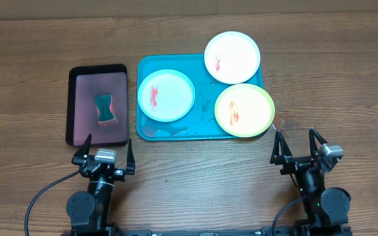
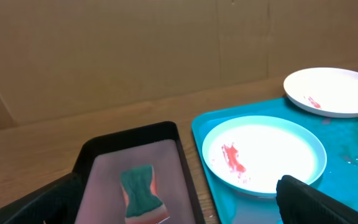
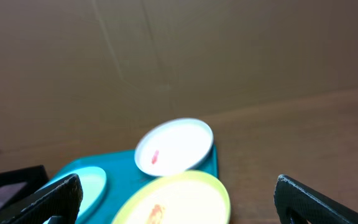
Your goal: Clean dirty plates on tray and stack at the side
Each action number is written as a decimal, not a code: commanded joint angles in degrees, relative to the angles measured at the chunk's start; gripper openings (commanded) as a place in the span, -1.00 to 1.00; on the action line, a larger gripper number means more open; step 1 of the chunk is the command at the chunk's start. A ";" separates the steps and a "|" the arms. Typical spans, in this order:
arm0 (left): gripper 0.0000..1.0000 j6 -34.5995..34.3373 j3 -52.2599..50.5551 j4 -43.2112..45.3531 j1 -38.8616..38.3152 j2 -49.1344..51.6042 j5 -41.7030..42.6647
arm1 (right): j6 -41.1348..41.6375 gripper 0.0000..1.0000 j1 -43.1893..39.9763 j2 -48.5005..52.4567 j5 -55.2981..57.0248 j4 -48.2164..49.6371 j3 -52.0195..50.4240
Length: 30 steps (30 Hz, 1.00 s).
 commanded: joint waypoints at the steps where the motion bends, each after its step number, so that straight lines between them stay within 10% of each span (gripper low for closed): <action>1: 0.99 -1.57 3.04 -0.33 -0.48 -0.55 1.51 | -0.20 1.00 -0.17 -0.46 -3.48 1.53 0.00; 16: 0.99 -1.27 36.13 -18.16 -0.48 27.91 5.29 | -2.32 1.00 -0.17 25.40 -7.67 -3.17 27.78; 30: 1.00 -0.26 88.13 -59.80 -0.55 77.77 5.64 | -8.76 1.00 -0.15 76.06 -20.48 -42.27 82.36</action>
